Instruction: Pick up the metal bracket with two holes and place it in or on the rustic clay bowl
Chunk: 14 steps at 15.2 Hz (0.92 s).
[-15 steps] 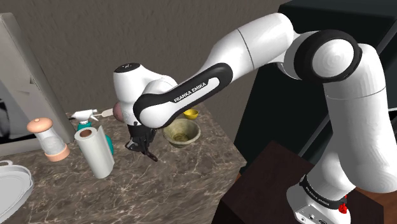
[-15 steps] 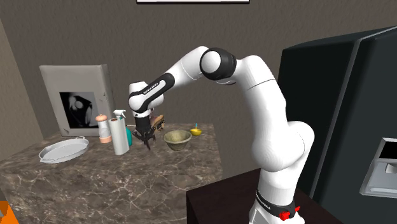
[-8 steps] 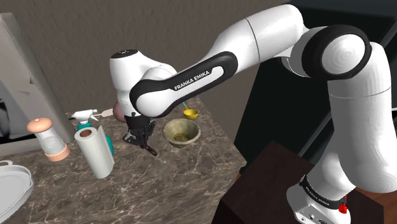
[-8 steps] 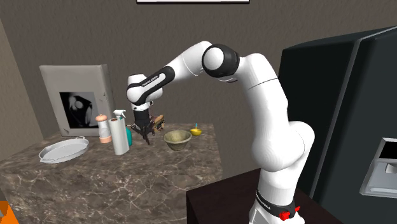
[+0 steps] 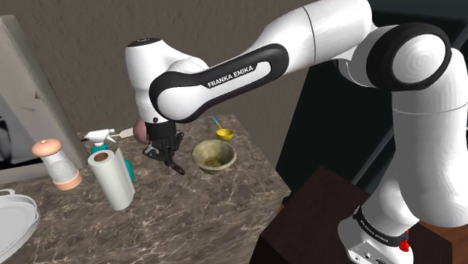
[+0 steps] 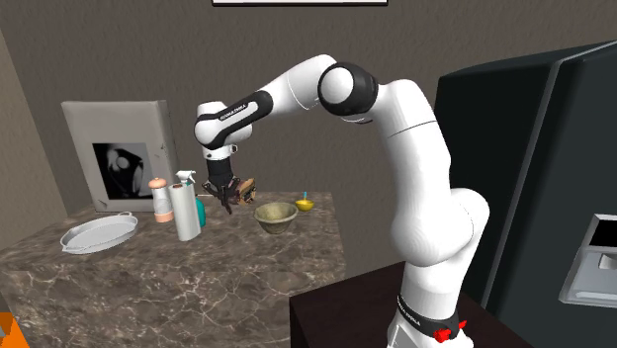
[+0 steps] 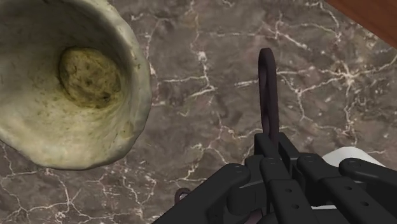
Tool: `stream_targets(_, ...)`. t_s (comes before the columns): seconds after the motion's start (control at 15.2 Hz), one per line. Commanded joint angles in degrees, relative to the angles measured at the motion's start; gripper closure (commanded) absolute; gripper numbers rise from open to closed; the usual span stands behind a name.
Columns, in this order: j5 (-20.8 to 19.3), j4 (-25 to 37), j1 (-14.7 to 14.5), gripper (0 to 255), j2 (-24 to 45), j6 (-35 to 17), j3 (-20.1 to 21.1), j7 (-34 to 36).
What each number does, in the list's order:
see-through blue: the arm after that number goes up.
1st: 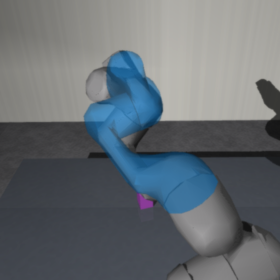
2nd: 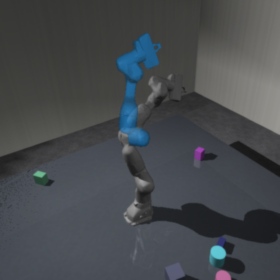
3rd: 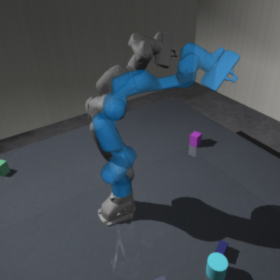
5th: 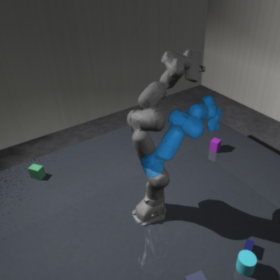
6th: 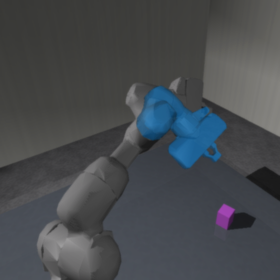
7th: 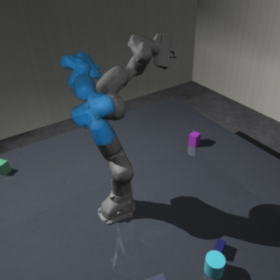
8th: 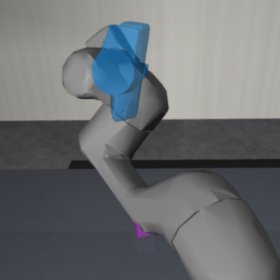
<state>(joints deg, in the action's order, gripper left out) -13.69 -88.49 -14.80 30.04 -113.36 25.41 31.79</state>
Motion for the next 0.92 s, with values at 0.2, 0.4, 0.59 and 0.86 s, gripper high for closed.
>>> stream_targets(0.2,0.6,2.5,-0.1,255,-1.0,3.4,0.4,-0.3)
stream_targets(0.4,0.9,3.5,-0.1,255,-1.5,4.9,0.5,-0.5)
stream_targets(0.59,2.8,-4.2,3.9,255,-6.8,2.0,0.6,-3.7)
stream_targets(0.86,5.4,-12.8,8.7,255,-13.2,-0.9,0.2,-8.7)
